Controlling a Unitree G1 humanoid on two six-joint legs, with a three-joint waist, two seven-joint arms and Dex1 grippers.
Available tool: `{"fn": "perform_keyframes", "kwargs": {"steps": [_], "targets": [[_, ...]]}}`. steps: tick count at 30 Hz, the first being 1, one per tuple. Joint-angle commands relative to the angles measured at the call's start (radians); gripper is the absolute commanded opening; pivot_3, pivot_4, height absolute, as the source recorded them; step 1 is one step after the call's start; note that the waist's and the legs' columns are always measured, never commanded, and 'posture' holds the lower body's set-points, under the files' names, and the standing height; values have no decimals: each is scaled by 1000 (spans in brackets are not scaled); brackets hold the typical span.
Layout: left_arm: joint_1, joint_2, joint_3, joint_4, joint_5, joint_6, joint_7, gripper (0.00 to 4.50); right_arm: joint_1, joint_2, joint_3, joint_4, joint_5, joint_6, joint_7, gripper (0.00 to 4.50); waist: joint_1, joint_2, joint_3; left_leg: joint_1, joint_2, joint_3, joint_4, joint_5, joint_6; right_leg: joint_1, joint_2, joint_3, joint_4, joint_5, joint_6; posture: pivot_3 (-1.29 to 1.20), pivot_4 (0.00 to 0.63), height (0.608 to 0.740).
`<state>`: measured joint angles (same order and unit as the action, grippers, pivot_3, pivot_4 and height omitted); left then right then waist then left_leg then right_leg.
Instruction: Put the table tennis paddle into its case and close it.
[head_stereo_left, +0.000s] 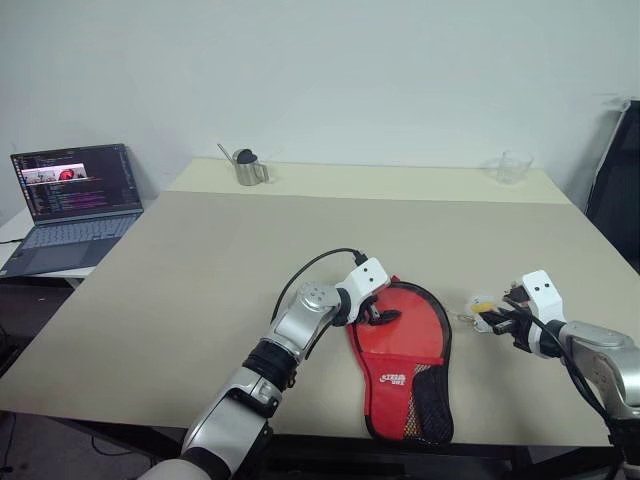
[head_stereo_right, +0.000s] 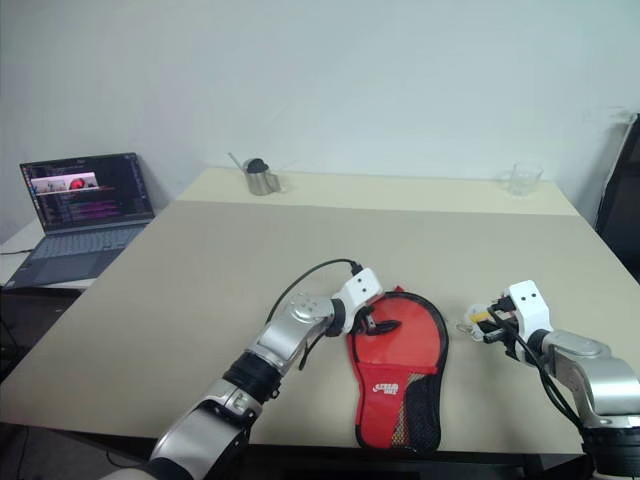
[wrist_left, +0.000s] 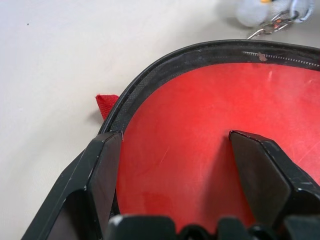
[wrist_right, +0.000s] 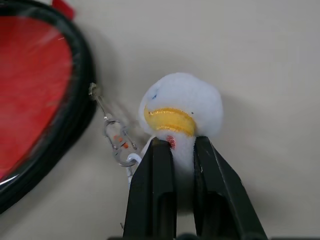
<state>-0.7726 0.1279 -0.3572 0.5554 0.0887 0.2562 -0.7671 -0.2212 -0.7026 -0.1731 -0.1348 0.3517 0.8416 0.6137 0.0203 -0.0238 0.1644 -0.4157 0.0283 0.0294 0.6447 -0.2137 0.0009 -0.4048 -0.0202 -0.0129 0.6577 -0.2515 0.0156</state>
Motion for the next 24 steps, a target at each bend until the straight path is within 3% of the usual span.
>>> {"fn": "perform_keyframes", "kwargs": {"steps": [1,24], "targets": [[54,23,-72,101,73,55,-10,3734,21,-29,-17,-52,15,-35,41,43,-1,-1,-1,0,0,0,0,0,0,0,0,0,0,0,0,0,150,740],[66,24,-88,97,98,61,-13,3734,208,-133,23,-179,54,-73,244,43,-3,-3,-9,1,0,0,-1,0,0,0,0,0,-1,-1,-1,0,150,740]]}}
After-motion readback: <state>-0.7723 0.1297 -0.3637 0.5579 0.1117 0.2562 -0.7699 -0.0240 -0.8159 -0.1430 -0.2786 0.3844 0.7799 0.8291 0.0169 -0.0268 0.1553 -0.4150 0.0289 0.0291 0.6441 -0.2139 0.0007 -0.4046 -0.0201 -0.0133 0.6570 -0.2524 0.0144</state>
